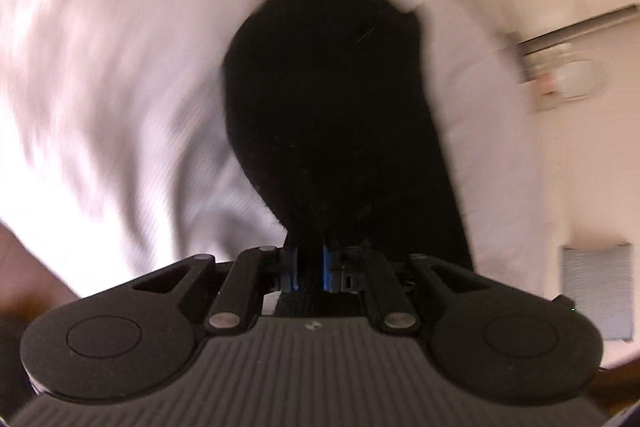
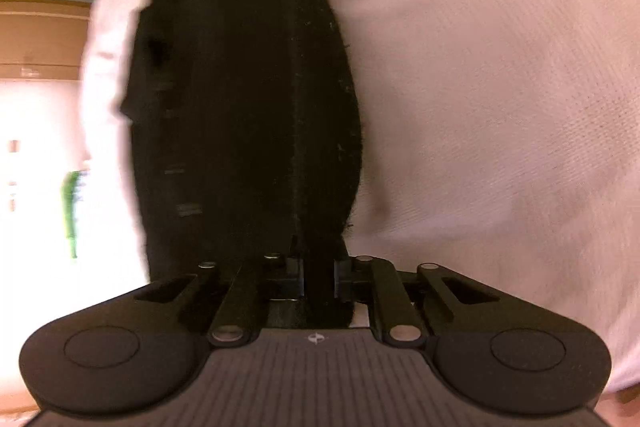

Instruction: Fold clothes

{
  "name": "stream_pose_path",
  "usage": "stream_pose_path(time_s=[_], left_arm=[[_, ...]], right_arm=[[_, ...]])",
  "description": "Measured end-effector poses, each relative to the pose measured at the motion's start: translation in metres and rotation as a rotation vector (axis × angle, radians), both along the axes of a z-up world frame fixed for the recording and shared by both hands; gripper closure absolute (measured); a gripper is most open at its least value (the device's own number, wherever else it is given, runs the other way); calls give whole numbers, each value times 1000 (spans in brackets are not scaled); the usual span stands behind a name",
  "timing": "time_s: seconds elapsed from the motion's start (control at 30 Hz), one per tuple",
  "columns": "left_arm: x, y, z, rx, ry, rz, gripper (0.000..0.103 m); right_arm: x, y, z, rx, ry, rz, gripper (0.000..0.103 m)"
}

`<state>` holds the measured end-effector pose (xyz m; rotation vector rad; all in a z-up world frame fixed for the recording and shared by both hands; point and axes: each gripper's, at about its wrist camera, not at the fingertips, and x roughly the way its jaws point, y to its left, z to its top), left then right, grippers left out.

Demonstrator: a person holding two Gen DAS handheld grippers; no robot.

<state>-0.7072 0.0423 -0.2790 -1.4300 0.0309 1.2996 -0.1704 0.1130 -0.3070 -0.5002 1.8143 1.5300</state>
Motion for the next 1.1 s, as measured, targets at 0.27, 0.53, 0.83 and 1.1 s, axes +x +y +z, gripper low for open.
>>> stream_pose_path(time_s=[0.27, 0.53, 0.83, 1.1], left_arm=[[-44, 19, 182, 396, 170, 0, 96], [-72, 48, 395, 891, 339, -107, 96], [-106, 112, 541, 1134, 338, -144, 95], [-170, 266, 510, 773, 366, -157, 95]], right_arm=[[-17, 6, 153, 182, 207, 38, 91], [-64, 67, 368, 760, 382, 16, 91], [-155, 81, 532, 1225, 460, -55, 91], [-232, 205, 504, 893, 250, -244, 91]])
